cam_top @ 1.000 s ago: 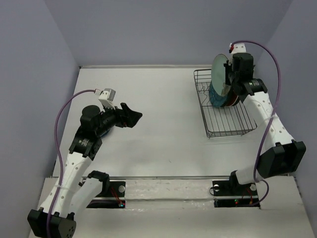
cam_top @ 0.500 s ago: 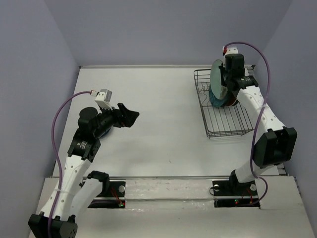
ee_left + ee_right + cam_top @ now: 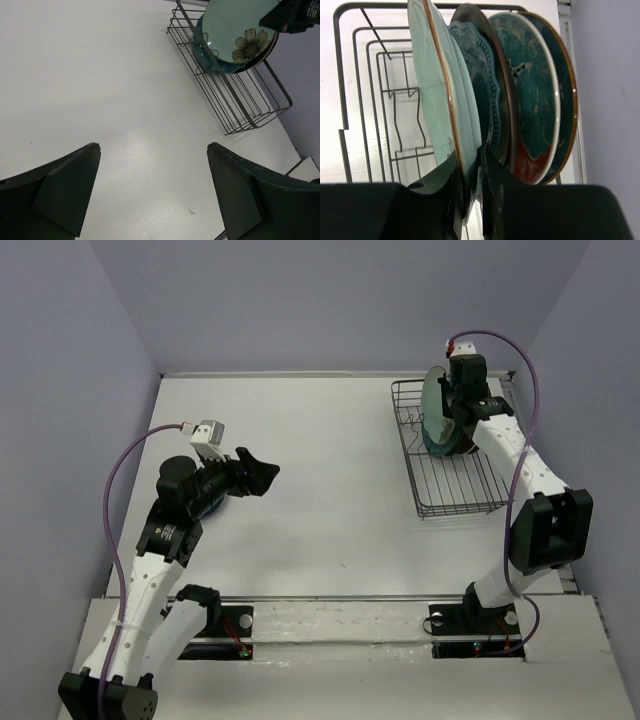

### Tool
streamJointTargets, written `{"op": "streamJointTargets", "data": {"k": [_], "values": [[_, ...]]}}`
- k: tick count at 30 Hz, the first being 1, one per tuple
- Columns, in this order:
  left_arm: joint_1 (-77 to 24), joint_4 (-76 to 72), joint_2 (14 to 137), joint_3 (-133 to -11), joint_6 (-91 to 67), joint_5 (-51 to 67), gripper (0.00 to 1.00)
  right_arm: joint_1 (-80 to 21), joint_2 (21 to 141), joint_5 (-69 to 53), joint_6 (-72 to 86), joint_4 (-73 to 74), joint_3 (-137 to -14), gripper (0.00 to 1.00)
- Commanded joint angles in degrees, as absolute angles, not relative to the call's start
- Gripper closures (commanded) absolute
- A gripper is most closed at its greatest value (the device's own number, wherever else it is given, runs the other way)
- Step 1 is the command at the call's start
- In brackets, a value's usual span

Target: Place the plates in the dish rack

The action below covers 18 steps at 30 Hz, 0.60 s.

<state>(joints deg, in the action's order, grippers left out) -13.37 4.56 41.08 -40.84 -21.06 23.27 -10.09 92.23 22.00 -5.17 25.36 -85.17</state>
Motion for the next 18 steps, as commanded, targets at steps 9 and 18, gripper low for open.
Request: {"op": "streamJointTargets", "data": {"k": [9,18], "values": [[-12.57,3.16,40.96,-40.34,-21.09,21.53,0.01,-10.02,92.46,18.99,-0.62,14.15,-83.41,0.93],[-11.17,2.46,44.21,-39.82,-25.39,18.82,0.01,-10.02,94.13,17.67,5.27,13.97,-82.35,0.91]]}}
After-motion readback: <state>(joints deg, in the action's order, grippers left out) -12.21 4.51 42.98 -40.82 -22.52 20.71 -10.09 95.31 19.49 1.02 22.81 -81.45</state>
